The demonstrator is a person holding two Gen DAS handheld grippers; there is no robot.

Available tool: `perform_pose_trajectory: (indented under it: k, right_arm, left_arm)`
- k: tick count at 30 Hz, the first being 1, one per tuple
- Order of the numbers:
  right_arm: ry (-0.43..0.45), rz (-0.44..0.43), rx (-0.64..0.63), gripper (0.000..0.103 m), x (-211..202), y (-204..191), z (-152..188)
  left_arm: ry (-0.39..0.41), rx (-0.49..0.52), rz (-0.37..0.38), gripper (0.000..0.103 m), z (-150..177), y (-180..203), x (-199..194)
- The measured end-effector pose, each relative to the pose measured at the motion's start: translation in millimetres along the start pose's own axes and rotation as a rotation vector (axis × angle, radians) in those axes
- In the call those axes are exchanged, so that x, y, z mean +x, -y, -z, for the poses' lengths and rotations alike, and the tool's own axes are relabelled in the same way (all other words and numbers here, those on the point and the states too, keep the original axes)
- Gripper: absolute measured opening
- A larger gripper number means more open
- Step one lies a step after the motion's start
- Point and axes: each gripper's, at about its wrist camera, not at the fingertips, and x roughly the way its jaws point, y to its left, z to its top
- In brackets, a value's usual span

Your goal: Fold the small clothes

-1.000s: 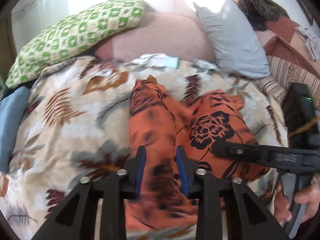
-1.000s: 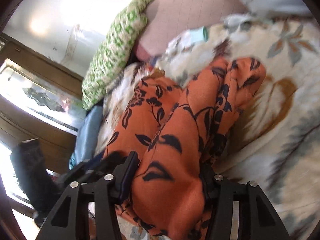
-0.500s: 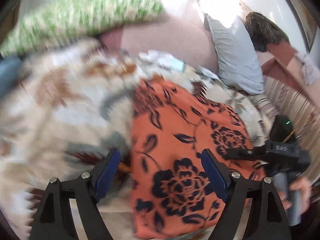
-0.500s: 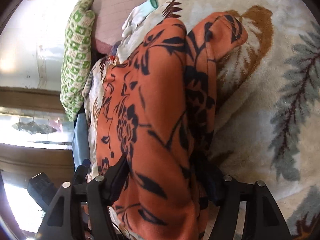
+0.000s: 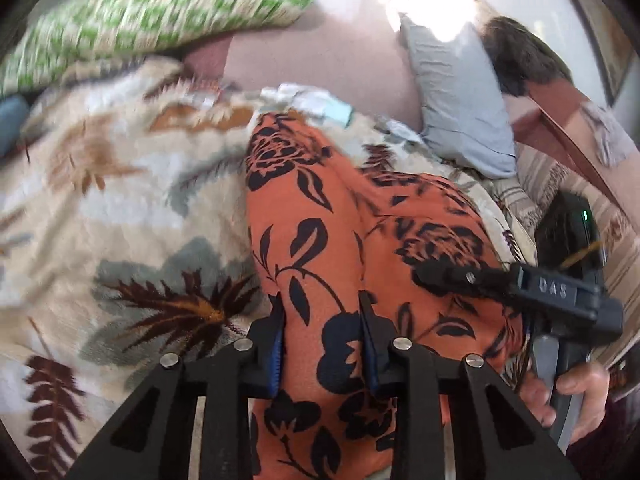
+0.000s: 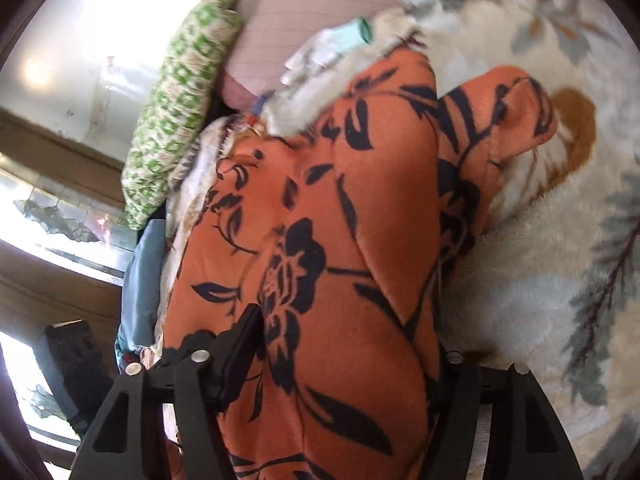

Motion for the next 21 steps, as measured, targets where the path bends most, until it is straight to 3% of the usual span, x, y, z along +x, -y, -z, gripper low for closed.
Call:
perform_pose_trajectory:
  k: [3, 5, 7, 9, 10, 11, 14, 16, 19, 21]
  right_arm:
    - [0.054, -0.054, -0.102, 0.064, -12, -27, 3]
    - [0.066, -0.087, -0.168, 0.064, -13, -46, 8]
    - [0.053, -0.075, -0.195, 0.063, -4, -55, 13]
    - [-0.011, -0.045, -0.143, 0.063, 14, -46, 14]
    - [-0.051, -0.012, -0.103, 0.063, 24, -37, 13]
    - [-0.087, 0.023, -0.048, 0.065, 31, -24, 12]
    - [-0.146, -0.052, 0.099, 0.067, 27, -5, 1]
    - [-0.083, -0.035, 0.091, 0.067, 7, -5, -11]
    - [0.086, 0.003, 0.08, 0.067, -37, -5, -31]
    - [0.209, 0.0, 0.04, 0.068, -60, -12, -41]
  left_arm:
    - [0.069, 0.055, -0.067, 0.032, 7, 0, -27]
    - [0.092, 0.04, -0.095, 0.032, 10, -6, -32]
    - [0.031, 0.006, -0.151, 0.033, 15, -20, -24]
    - [-0.068, -0.034, -0.172, 0.039, 24, -34, -7]
    - [-0.098, -0.056, -0.174, 0.049, 28, -41, -2]
    - [-0.101, -0.076, -0.161, 0.051, 28, -45, -3]
    - [-0.062, -0.084, -0.143, 0.051, 17, -47, -22]
    - [0.042, -0.069, -0.175, 0.053, 7, -48, -42]
    - [0.175, -0.05, -0.215, 0.061, -11, -45, -59]
    - [0.217, -0.057, -0.228, 0.063, -23, -43, -51]
